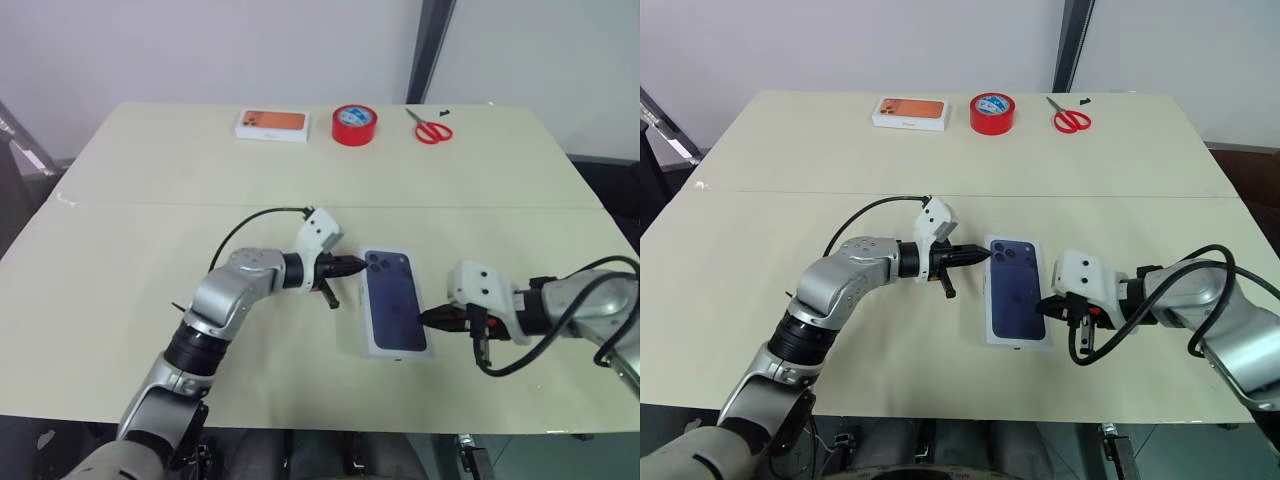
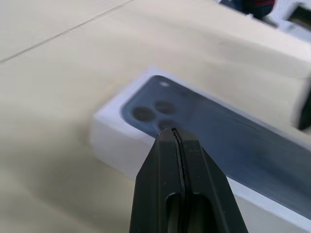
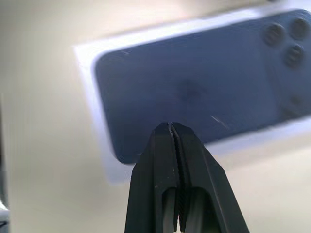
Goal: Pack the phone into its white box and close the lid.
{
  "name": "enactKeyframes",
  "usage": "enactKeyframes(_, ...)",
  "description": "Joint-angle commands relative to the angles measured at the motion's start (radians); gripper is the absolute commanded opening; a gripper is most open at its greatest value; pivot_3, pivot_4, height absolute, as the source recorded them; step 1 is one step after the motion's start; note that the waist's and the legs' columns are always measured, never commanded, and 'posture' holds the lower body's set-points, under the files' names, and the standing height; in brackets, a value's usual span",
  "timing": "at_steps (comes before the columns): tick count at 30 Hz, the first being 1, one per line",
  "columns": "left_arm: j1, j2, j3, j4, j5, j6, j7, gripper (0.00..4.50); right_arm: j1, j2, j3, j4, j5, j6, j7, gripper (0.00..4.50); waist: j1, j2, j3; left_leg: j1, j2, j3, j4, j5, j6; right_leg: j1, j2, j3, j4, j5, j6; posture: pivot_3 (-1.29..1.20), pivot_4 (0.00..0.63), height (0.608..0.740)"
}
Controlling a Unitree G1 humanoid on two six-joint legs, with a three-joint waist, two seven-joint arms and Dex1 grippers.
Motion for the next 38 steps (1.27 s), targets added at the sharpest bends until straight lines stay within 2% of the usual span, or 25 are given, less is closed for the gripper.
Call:
enactKeyframes(1, -0.013, 0.003, -0.076, 0.036, 0.056, -0.015, -0.009, 0.00, 0.021, 0.009, 0.063, -0.032, -0.039, 0.005, -0.044, 0.06, 0.000, 0.000, 0.000, 0.000, 0.000, 0.000, 0.000, 0.000, 0.000, 0.000, 0.000, 0.000, 0.000, 0.000, 0.000, 0.00, 0.150, 0.740)
enactKeyframes(5, -0.025, 0.004, -0.133, 0.101, 0.113, 0.020, 0.003, 0.00, 0.038, 0.012, 0.134, -0.016, -0.098, -0.002, -0.082, 0.06, 0.001, 0.000, -0.001, 0.002, 0.000, 0.000, 0.000, 0.000, 0.000, 0.003, 0.000, 0.000, -0.001, 0.000, 0.000, 0.00, 0.150, 0.740)
enactKeyframes(9, -0.026, -0.004, -0.113, 0.119, 0.122, 0.013, 0.024, 0.00, 0.023, 0.018, 0.120, 0.000, -0.101, -0.019, -0.088, 0.06, 0.000, 0.000, -0.001, 0.020, 0.000, -0.002, -0.004, -0.002, 0.002, 0.022, 0.000, -0.002, -0.009, -0.001, 0.000, 0.00, 0.150, 0.740)
enactKeyframes(14, 0.012, 0.011, 0.062, -0.008, 0.061, -0.079, 0.053, 0.00, -0.098, 0.122, -0.026, 0.077, 0.008, 0.010, -0.131, 0.06, -0.011, 0.000, -0.001, 0.019, 0.000, -0.001, -0.004, -0.002, 0.002, 0.020, 0.000, -0.001, -0.008, 0.000, 0.000, 0.00, 0.150, 0.740)
enactKeyframes(16, 0.054, 0.053, 0.180, -0.092, 0.022, -0.079, 0.074, 0.00, -0.159, 0.177, -0.066, 0.157, -0.012, -0.037, -0.185, 0.06, -0.011, -0.001, -0.001, 0.015, 0.001, -0.001, -0.004, -0.001, 0.001, 0.015, 0.001, 0.000, -0.005, 0.000, 0.000, 0.00, 0.150, 0.740)
enactKeyframes(21, 0.203, 0.178, 0.386, -0.232, -0.009, -0.109, 0.101, 0.00, -0.231, 0.217, -0.112, 0.396, -0.052, -0.135, -0.211, 0.06, -0.001, 0.000, -0.001, 0.014, 0.001, -0.001, -0.004, -0.001, 0.001, 0.015, 0.000, -0.001, -0.007, 0.000, 0.000, 0.00, 0.150, 0.740)
enactKeyframes(26, 0.352, 0.254, 0.567, -0.313, -0.069, -0.095, 0.120, 0.00, -0.272, 0.215, -0.134, 0.604, -0.062, -0.222, -0.165, 0.06, 0.004, 0.000, -0.001, 0.013, 0.000, 0.000, -0.004, -0.001, 0.002, 0.015, -0.003, -0.001, -0.009, 0.000, 0.000, 0.00, 0.150, 0.740)
enactKeyframes(32, 0.497, 0.321, 0.649, -0.356, -0.089, -0.102, 0.121, 0.00, -0.247, 0.222, -0.139, 0.695, -0.068, -0.324, -0.115, 0.06, -0.002, 0.000, -0.001, 0.013, 0.000, 0.000, -0.005, -0.002, 0.002, 0.015, -0.002, -0.001, -0.009, 0.000, 0.000, 0.00, 0.150, 0.740)
enactKeyframes(38, 0.550, 0.321, 0.661, -0.356, -0.087, -0.120, 0.153, 0.00, -0.254, 0.228, -0.122, 0.666, -0.040, -0.287, -0.079, 0.06, -0.004, 0.000, -0.001, 0.013, 0.000, 0.000, -0.005, -0.002, 0.002, 0.015, -0.002, -0.001, -0.008, 0.000, 0.000, 0.00, 0.150, 0.740)
